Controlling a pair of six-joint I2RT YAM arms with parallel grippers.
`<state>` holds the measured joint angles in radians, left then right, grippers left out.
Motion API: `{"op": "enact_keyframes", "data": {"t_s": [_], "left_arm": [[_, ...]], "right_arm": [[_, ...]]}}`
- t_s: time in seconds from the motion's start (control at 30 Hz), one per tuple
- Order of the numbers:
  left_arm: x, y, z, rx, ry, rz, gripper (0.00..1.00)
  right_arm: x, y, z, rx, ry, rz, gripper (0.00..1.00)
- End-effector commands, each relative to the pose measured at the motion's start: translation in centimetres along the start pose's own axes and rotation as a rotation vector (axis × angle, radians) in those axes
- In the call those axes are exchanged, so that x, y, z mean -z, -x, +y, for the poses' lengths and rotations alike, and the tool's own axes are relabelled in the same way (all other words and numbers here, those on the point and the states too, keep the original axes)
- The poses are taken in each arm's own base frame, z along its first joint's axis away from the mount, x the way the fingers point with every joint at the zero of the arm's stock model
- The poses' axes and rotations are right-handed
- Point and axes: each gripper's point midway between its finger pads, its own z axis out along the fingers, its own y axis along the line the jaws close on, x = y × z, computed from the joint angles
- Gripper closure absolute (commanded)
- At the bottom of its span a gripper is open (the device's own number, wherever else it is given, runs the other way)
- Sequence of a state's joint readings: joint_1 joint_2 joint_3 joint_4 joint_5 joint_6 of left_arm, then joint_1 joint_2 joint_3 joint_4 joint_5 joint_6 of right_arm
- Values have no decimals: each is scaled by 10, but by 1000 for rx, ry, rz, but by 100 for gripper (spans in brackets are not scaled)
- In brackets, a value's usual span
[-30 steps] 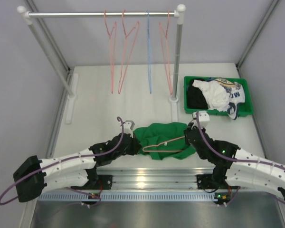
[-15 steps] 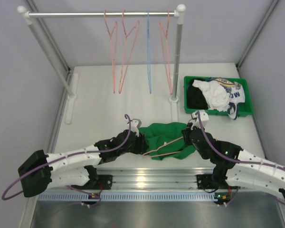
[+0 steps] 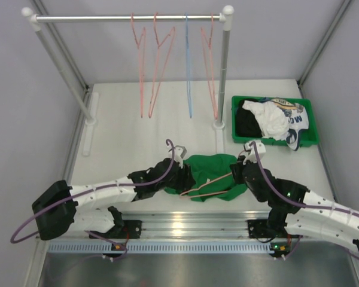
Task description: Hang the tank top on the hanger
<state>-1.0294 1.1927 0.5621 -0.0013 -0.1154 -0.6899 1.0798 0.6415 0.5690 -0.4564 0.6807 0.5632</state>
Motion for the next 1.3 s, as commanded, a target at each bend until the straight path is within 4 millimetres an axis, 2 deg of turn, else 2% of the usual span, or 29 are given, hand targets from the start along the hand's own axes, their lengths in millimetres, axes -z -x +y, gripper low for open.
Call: {"op": "enact_keyframes", "data": {"t_s": [0.0, 0.13, 0.17, 0.23, 0.27, 0.4, 0.67, 1.03, 1.17, 1.27], "left_arm": [[-6, 18, -16, -11, -27, -27, 43], [-11, 19, -12, -5, 7, -27, 50], [-12, 18, -10, -8, 14, -23, 59], [-16, 17, -9, -9, 26, -19, 69], [-16, 10, -3, -15, 47, 7, 79], [-14, 10, -2, -12, 50, 3, 100], [1, 14, 12, -12, 95, -41, 100], [33, -1, 26, 1, 63, -60, 100], [43, 0, 21, -1, 24, -65, 100], [50, 9, 7, 16, -32, -84, 100]], "right_arm": [[2, 11, 5, -39, 8, -40, 100], [3, 13, 0, -46, -21, -45, 100], [3, 12, -2, -48, -32, -42, 100], [4, 14, -6, -47, -56, -47, 100], [4, 16, -7, -54, -66, -49, 100], [4, 17, -13, -49, -107, -49, 100], [5, 15, -26, -69, -169, -60, 100], [16, 23, -47, -101, -267, -94, 100], [16, 25, -49, -97, -276, -98, 100], [16, 24, -48, -93, -279, -94, 100]]}}
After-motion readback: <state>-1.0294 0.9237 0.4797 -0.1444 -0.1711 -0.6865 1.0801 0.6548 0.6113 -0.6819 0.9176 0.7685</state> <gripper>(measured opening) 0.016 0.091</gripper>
